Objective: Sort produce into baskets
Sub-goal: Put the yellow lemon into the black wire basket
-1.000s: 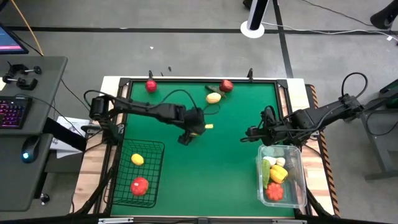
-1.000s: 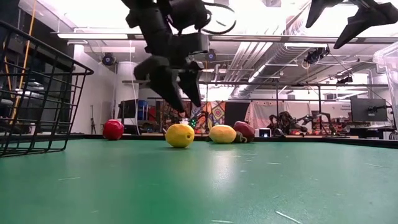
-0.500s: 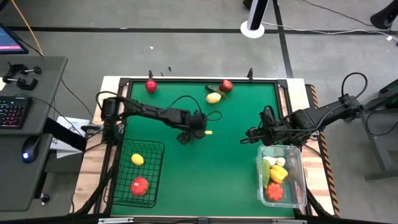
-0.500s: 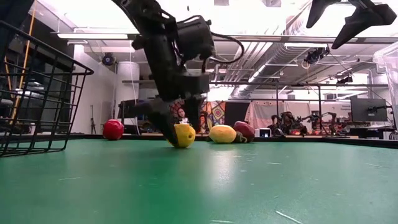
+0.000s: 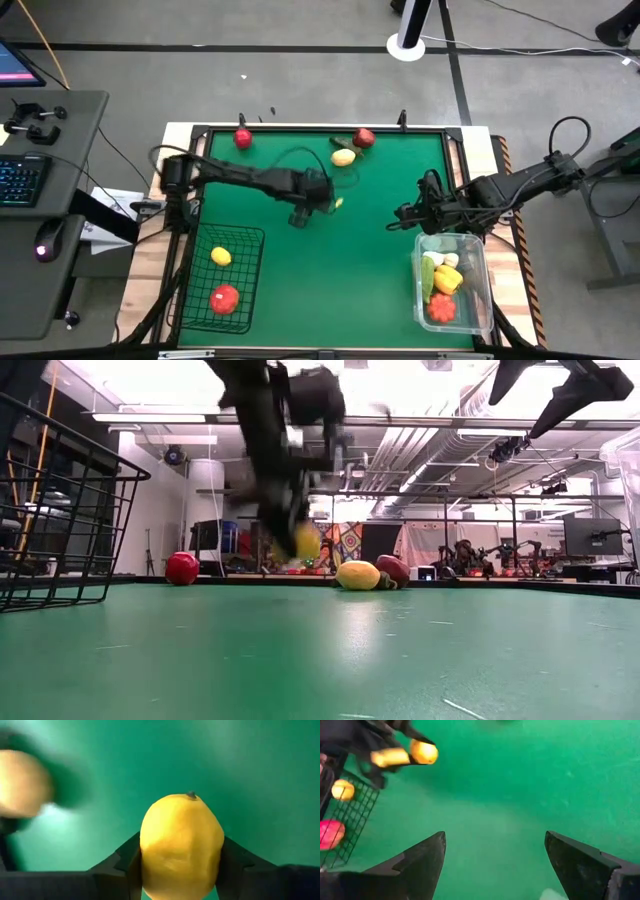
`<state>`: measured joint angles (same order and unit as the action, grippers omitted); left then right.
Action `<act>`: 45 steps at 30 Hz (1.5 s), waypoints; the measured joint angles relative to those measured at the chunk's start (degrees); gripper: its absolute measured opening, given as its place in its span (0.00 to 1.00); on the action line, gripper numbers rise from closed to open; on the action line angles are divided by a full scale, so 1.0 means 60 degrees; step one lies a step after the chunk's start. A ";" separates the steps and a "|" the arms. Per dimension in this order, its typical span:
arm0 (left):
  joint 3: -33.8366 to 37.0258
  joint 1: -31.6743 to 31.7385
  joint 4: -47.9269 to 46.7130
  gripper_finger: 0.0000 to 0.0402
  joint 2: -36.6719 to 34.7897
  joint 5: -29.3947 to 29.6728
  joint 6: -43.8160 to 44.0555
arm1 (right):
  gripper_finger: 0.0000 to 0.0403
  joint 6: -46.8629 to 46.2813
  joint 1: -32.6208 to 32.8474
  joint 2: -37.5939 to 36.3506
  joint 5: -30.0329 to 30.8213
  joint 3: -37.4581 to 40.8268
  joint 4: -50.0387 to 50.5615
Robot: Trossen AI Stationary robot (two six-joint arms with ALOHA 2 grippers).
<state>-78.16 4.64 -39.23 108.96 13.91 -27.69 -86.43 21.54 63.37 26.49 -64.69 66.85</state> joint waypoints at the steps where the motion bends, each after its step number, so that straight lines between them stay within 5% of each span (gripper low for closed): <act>1: -0.0201 0.0030 -0.0162 0.37 -0.0297 -0.0202 0.0478 | 0.83 -0.0001 -0.0008 0.0000 0.0192 0.0000 0.0010; 6: -0.0377 0.0028 -0.0365 0.37 -0.2254 -0.1026 0.3090 | 0.83 -0.0001 -0.0234 0.0000 0.1570 0.0000 0.0000; 10: -0.0384 -0.0503 -0.1015 0.37 -0.3921 -0.1108 0.4860 | 0.83 -0.0001 -0.0510 0.0000 0.1749 0.0000 -0.0058; 18: 0.1418 -0.3261 -0.2629 0.37 -0.6329 0.0614 0.9330 | 0.83 -0.0007 -0.0619 -0.0004 0.1132 0.0000 -0.0062; 25: 0.3047 -0.4932 -0.2769 0.37 -0.7287 0.1346 1.3081 | 0.83 0.0317 -0.0975 -0.0004 0.1426 0.0000 -0.0091; 45: 0.3073 -0.5305 -0.4286 0.39 -0.7358 -0.1125 1.3340 | 0.83 0.1564 -0.1344 -0.0004 0.1591 0.0000 -0.0080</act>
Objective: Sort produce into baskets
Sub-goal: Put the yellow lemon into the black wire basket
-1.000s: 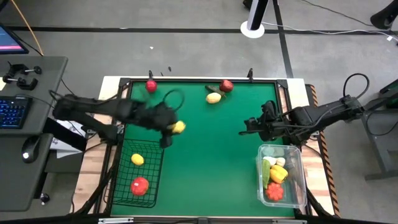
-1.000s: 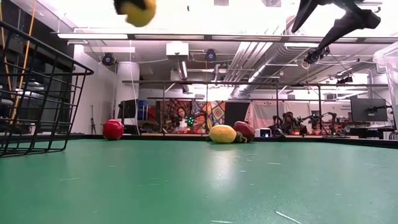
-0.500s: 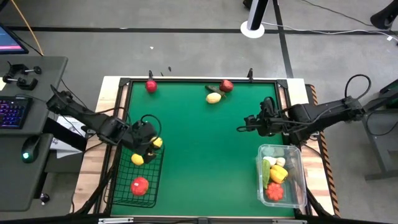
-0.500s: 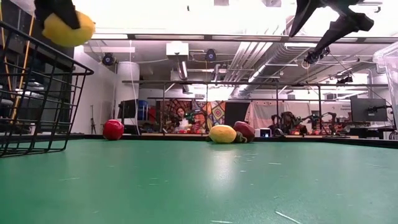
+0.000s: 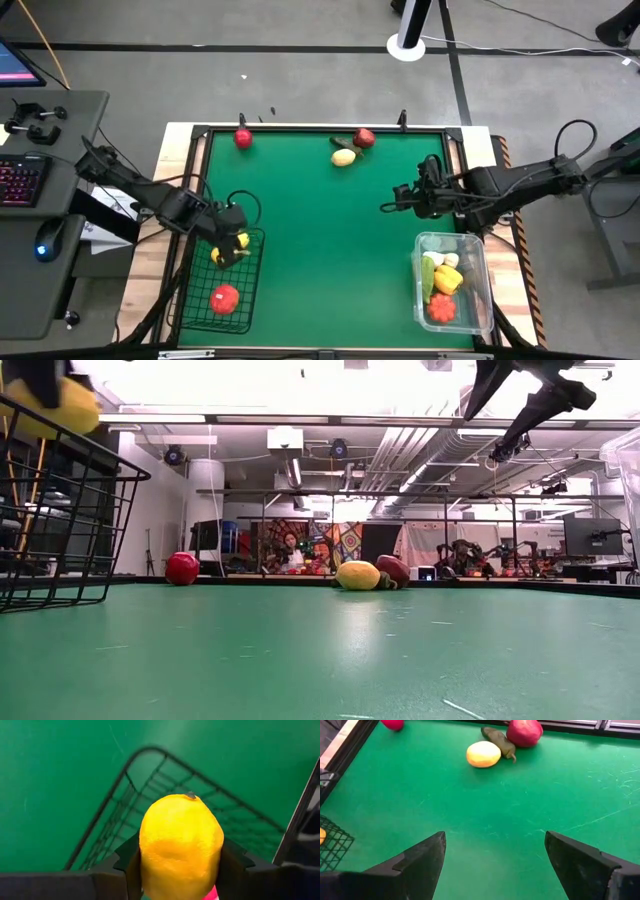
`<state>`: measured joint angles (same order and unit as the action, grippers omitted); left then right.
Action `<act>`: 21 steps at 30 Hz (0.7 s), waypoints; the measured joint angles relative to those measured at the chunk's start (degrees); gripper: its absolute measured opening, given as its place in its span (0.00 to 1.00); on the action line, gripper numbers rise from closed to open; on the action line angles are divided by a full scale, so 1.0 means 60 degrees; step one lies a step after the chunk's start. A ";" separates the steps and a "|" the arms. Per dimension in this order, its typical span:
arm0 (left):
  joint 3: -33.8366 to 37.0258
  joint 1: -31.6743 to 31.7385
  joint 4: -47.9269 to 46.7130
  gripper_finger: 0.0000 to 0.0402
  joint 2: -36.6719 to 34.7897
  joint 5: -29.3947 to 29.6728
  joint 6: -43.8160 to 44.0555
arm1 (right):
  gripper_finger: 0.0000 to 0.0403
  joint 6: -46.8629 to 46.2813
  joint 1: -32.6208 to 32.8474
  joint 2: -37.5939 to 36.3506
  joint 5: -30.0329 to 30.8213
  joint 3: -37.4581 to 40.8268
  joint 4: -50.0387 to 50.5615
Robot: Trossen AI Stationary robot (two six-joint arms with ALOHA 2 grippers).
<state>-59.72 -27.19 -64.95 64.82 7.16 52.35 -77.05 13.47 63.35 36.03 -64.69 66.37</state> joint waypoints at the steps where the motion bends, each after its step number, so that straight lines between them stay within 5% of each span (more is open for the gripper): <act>1: 0.0000 -0.0076 -0.0145 0.40 0.0004 -0.0087 -0.0045 | 0.83 0.0006 0.0000 0.0004 0.0000 0.0000 0.0003; 6: 0.0032 -0.0264 -0.0499 0.46 0.0295 -0.0354 0.0445 | 0.83 -0.0002 0.0000 0.0000 0.0031 0.0000 -0.0004; 13: 0.0459 0.0078 -0.0222 0.63 0.1029 -0.2639 0.0375 | 0.83 -0.0002 0.0000 0.0004 -0.0019 0.0000 -0.0040; 21: -0.0245 0.1393 -0.0210 0.76 0.1016 -0.2415 -0.0750 | 0.83 -0.0005 0.0000 0.0001 -0.0026 0.0000 -0.0292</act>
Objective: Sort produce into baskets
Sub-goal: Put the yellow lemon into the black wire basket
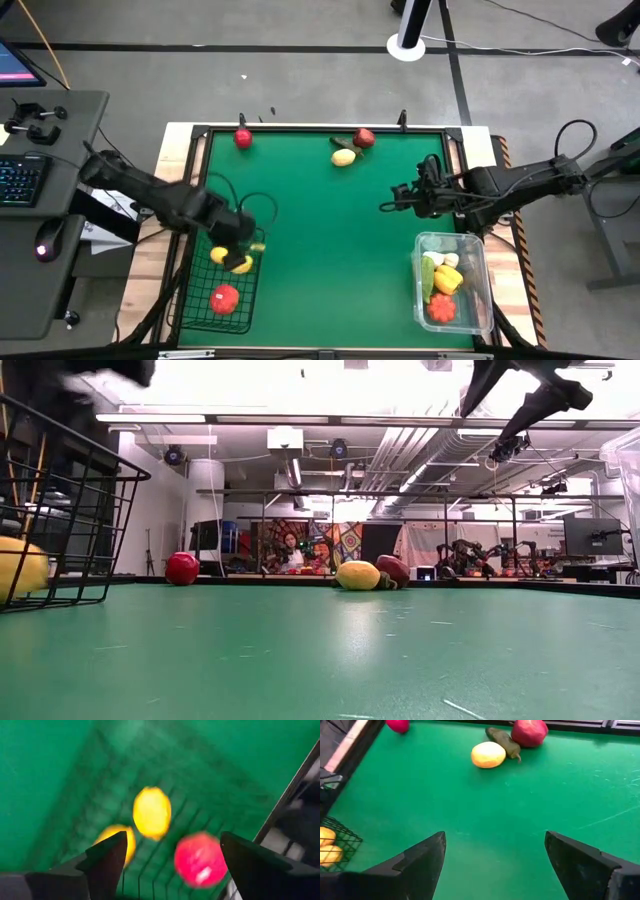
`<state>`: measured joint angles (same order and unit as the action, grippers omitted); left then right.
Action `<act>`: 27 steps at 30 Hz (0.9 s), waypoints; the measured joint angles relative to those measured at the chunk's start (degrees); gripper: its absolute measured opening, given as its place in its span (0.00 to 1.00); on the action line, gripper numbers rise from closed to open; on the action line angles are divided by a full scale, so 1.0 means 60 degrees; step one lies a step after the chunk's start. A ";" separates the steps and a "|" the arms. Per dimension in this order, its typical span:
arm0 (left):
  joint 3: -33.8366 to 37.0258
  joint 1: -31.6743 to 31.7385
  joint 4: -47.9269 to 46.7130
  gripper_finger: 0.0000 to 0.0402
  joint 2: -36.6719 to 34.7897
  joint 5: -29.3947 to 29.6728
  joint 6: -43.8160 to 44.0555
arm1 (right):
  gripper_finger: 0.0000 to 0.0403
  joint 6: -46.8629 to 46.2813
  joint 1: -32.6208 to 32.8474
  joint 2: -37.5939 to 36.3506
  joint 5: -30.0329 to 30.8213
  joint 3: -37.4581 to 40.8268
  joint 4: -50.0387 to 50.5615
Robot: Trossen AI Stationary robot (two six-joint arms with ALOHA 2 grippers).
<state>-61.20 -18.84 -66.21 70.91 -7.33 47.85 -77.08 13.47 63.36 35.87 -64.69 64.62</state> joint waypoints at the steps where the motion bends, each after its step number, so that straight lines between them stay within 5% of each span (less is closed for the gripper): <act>1: -0.0300 0.0321 0.0043 0.77 0.0000 0.0323 -0.0186 | 0.83 0.0002 0.0000 0.0003 0.0054 0.0000 -0.0078; 6: -0.1486 0.2426 0.1684 0.77 0.0438 0.2082 -0.1578 | 0.83 0.0004 0.0000 0.0003 0.0369 0.0000 -0.0473; 11: -0.2282 0.4500 0.3235 0.77 0.2560 0.2010 -0.4122 | 0.83 0.0002 0.0000 0.0003 0.0790 0.0000 -0.0487; 18: -0.4091 0.5909 0.5505 0.77 0.6160 0.2092 -0.8117 | 0.83 -0.0066 0.0000 0.0003 0.1265 0.0000 -0.0510; 22: -0.5019 0.6477 0.6907 0.77 0.7613 0.1972 -0.8742 | 0.83 -0.0094 0.0000 0.0003 0.1262 0.0000 -0.0517; 27: -0.6154 0.6968 0.6885 0.77 0.8933 0.2184 -0.8337 | 0.83 -0.1084 0.0000 0.0003 0.1449 0.0000 -0.0525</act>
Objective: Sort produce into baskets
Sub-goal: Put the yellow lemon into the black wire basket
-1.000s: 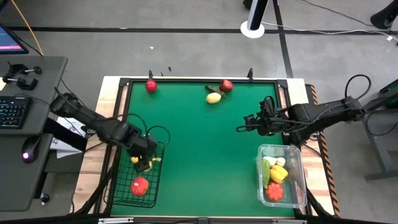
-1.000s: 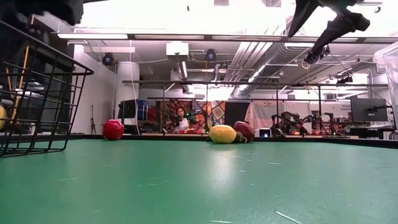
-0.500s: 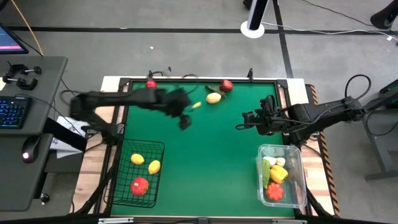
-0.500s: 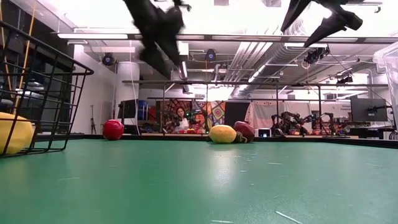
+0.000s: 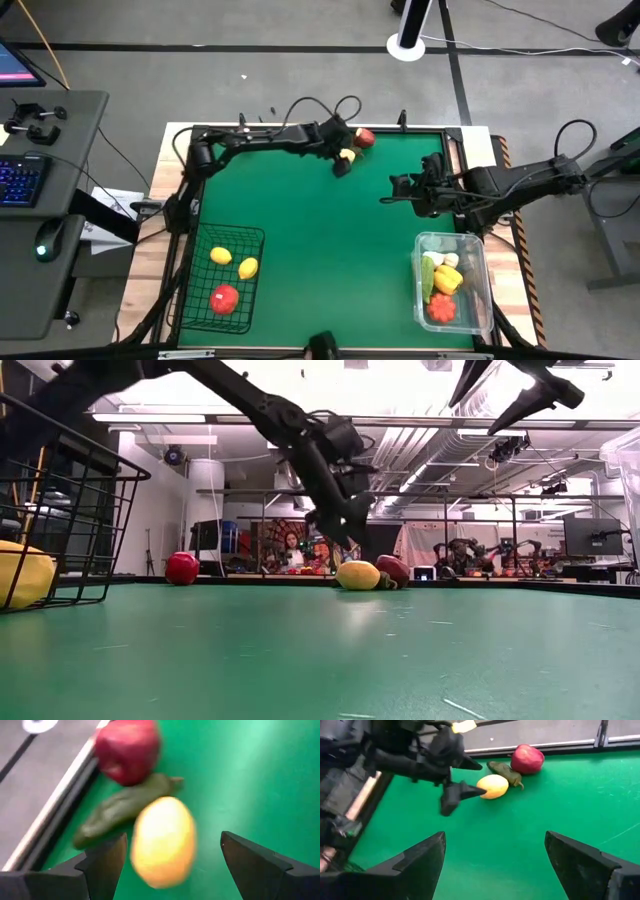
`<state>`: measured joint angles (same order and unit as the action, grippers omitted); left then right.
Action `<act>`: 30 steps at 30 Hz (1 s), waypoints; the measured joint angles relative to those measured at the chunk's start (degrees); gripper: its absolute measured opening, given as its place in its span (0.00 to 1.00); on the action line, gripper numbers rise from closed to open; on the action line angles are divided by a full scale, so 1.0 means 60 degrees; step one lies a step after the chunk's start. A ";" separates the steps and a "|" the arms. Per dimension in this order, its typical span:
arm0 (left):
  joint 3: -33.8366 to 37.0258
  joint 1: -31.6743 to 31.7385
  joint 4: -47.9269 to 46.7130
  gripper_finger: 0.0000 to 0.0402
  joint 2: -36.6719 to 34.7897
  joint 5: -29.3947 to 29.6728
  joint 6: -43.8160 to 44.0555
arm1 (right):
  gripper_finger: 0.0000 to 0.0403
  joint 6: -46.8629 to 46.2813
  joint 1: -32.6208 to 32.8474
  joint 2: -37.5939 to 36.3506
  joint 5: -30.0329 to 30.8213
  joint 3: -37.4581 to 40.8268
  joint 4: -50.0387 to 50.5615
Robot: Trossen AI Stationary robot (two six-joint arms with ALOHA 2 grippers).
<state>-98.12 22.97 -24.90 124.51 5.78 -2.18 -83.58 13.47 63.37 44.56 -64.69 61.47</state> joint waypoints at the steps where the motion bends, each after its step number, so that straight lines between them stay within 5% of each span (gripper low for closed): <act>1: -0.0185 0.0059 -0.0112 0.77 0.0154 0.0178 0.0043 | 0.83 -0.0121 0.0000 0.0000 0.0006 0.0000 0.0000; 17: -0.0726 0.0345 -0.1019 0.77 0.0600 -0.0847 0.0343 | 0.83 -0.0497 0.0000 0.0000 -0.0018 0.0000 -0.0010; 30: -0.0708 0.0217 -0.1426 0.77 0.1360 -0.0095 -0.0700 | 0.83 -0.0529 0.0000 0.0000 -0.0187 0.0000 -0.0017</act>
<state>-102.37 24.27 -33.45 132.67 5.21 -6.38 -86.76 13.47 63.37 43.44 -64.69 61.36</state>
